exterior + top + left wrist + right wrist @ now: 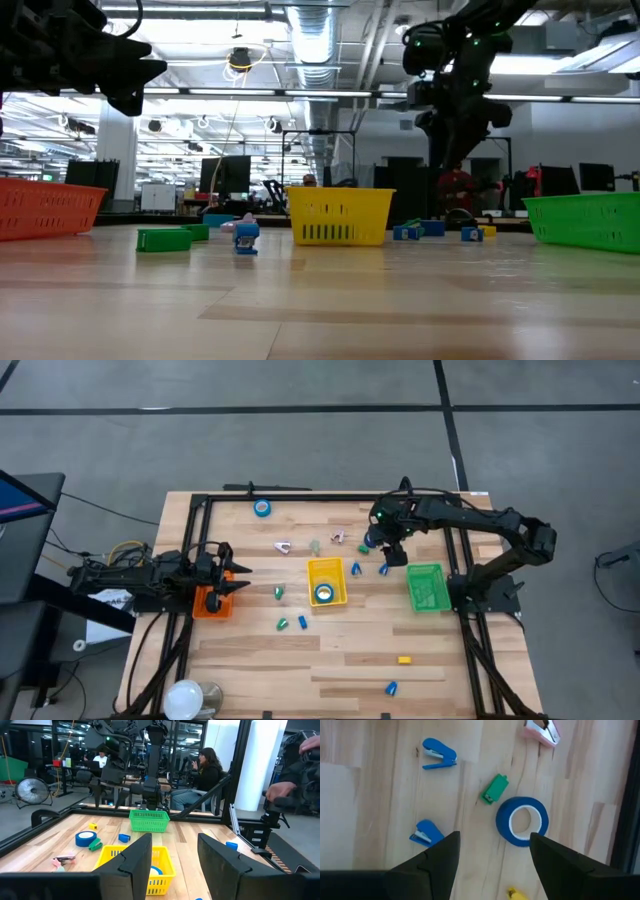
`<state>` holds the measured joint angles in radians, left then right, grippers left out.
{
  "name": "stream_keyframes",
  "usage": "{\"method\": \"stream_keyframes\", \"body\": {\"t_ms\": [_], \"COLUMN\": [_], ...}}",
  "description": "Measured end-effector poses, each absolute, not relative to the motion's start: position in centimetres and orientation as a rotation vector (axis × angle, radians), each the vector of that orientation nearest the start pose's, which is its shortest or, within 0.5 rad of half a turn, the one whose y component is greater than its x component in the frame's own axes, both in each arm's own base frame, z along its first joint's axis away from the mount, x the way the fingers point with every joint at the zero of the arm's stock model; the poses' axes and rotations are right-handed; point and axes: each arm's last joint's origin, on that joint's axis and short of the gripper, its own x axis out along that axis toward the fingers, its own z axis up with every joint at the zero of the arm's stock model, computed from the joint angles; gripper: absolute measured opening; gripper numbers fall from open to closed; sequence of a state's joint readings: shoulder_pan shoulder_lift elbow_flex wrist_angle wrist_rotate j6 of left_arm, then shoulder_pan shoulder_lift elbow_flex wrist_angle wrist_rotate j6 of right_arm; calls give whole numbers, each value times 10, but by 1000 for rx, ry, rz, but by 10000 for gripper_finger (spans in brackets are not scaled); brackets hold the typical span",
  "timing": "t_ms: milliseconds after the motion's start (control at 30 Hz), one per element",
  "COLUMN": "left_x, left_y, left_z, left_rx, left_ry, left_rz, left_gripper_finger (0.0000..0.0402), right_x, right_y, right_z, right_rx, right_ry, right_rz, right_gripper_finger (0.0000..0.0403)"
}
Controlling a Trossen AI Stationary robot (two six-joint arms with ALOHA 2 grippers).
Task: Pick and place Stapler, Stapler remover, tape
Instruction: Put the blue tape into the yellow basket
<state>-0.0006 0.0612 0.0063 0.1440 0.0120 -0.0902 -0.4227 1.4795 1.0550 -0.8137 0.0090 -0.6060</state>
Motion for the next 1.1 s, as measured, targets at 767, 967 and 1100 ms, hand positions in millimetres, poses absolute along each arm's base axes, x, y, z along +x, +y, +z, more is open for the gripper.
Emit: {"method": "stream_keyframes", "body": {"t_ms": [767, 967, 1100], "left_x": [101, 101, 101], "left_y": [0, 0, 0], "left_z": [175, 175, 175], "left_rx": [-90, -90, -90], "left_ry": [-88, -90, -91], "left_rz": [-16, -16, -16], "left_gripper_finger": [150, 150, 150], "right_x": [257, 262, 263], "right_y": [-149, -152, -152], "right_z": [188, 188, 188], "right_rx": [-387, -416, -420], "right_ry": [1390, 1348, 1339], "right_rz": [122, 112, 106], "right_gripper_finger": [230, 230, 230]}}
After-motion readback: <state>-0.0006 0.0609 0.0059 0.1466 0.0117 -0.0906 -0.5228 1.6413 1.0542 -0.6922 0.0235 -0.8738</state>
